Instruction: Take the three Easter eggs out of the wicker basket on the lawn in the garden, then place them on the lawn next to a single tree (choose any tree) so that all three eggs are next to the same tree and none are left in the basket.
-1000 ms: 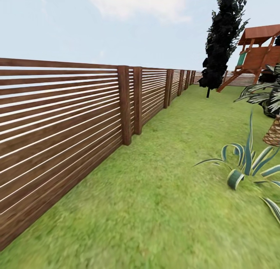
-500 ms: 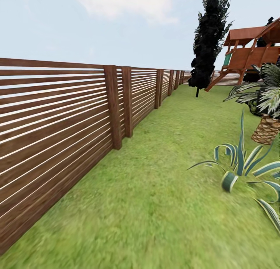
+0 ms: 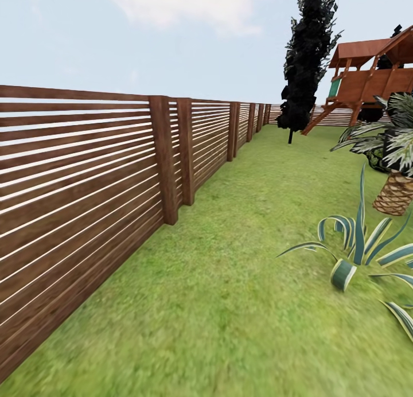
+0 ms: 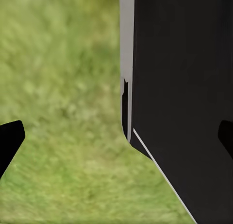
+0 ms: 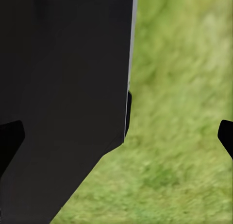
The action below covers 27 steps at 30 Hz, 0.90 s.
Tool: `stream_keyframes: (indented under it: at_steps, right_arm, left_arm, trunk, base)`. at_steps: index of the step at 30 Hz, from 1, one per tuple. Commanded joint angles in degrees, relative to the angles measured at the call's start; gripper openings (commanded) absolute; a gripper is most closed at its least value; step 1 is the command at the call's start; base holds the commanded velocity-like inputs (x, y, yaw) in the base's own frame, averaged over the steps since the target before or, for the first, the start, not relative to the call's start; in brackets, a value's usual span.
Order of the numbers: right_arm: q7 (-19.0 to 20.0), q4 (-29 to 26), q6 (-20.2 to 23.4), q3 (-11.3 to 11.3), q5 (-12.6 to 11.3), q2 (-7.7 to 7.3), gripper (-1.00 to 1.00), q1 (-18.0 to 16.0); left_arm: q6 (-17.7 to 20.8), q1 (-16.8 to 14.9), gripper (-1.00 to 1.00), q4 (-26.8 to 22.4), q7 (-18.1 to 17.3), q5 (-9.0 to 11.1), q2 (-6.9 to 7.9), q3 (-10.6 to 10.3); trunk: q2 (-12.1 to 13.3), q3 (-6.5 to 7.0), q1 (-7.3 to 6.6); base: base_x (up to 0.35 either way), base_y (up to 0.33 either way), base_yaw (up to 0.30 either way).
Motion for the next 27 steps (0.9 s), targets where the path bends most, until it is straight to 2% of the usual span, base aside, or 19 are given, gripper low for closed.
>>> stream_keyframes:
  at_steps: [1,13,27]
  right_arm:
    - [0.0,0.0,-0.1,0.0,0.3,0.01,1.00,0.0]
    - [0.1,-0.6,-0.2,0.0,0.2,0.35,1.00,0.0]
    - [0.2,0.0,-0.2,0.3,0.5,1.02,1.00,0.0]
  left_arm:
    - [0.0,0.0,1.00,-0.1,0.0,0.0,0.01,0.0]
    - [0.0,0.0,1.00,-0.1,0.0,0.0,0.05,0.0]
    - [0.3,0.0,1.00,-0.2,-0.1,0.0,0.15,0.0]
  trunk:
    - [0.0,-0.03,0.00]
    - [0.0,-0.03,0.00]
    - [0.0,-0.03,0.00]
  base:
    - [0.008,0.000,0.000]
    - [0.010,0.000,0.000]
    - [0.304,0.000,0.000]
